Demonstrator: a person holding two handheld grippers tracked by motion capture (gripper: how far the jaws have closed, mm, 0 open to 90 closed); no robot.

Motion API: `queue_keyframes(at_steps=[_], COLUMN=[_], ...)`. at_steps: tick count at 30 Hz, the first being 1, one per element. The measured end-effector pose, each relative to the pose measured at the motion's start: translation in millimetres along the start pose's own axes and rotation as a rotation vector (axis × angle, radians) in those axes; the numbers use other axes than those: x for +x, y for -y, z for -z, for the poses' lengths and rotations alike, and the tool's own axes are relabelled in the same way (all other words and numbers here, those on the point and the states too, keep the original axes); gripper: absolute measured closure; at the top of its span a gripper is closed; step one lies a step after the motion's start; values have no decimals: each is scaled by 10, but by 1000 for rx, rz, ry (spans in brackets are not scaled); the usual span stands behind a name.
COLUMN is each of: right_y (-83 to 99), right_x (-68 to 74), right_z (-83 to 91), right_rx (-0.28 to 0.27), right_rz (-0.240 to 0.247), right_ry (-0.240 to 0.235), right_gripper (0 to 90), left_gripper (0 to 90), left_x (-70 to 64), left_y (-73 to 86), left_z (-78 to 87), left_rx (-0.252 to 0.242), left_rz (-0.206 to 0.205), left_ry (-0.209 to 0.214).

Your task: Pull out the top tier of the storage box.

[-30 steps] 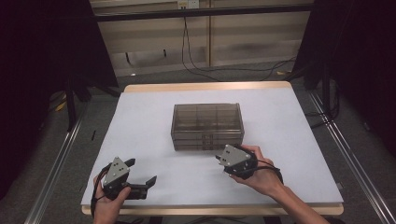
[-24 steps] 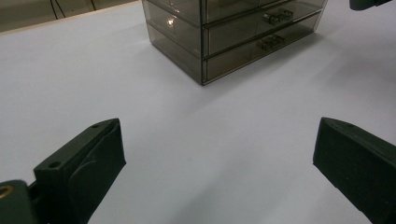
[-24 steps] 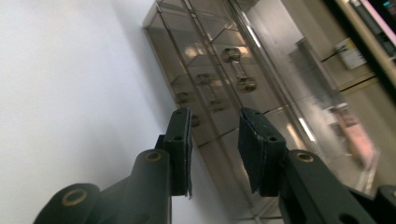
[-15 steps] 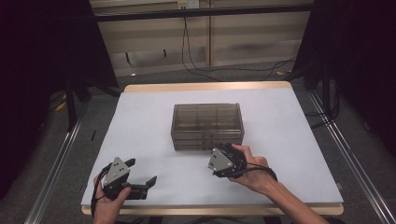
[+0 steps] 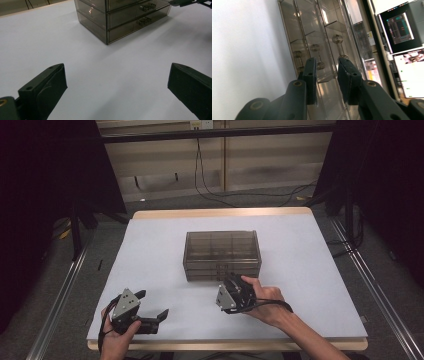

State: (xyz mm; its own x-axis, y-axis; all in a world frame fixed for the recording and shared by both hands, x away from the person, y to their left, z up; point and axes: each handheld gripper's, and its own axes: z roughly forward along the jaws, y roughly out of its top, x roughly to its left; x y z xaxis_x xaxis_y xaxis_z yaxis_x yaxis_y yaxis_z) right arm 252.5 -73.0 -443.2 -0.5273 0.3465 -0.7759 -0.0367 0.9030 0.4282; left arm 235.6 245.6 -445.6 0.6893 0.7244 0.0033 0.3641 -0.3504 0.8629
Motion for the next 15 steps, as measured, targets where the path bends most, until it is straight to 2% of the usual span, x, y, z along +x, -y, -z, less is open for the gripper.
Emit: queue_keyframes(at_steps=[1, 4, 6, 9, 13, 15], right_y=[-1, -7, -12, -10, 0, 1], right_x=[5, 29, 47, 85, 98, 106], right_z=[-12, -28, -45, -87, -149, -171], right_rx=[0, 8, 7, 13, 26, 29], right_rz=[28, 50, 86, 137, 145, 173], right_ry=[10, 32, 55, 102, 126, 147], right_gripper=[706, 707, 710, 721, 722, 727], left_gripper=[19, 19, 19, 20, 20, 20], left_x=[0, 3, 1, 0, 2, 2], left_y=[0, 1, 0, 0, 0, 1], left_z=[1, 3, 1, 2, 3, 2], left_rx=[-1, -2, 1, 1, -1, -1], left_rz=[0, -1, -1, -6, -4, -3], left_ry=[-1, 0, -1, 3, 2, 1])
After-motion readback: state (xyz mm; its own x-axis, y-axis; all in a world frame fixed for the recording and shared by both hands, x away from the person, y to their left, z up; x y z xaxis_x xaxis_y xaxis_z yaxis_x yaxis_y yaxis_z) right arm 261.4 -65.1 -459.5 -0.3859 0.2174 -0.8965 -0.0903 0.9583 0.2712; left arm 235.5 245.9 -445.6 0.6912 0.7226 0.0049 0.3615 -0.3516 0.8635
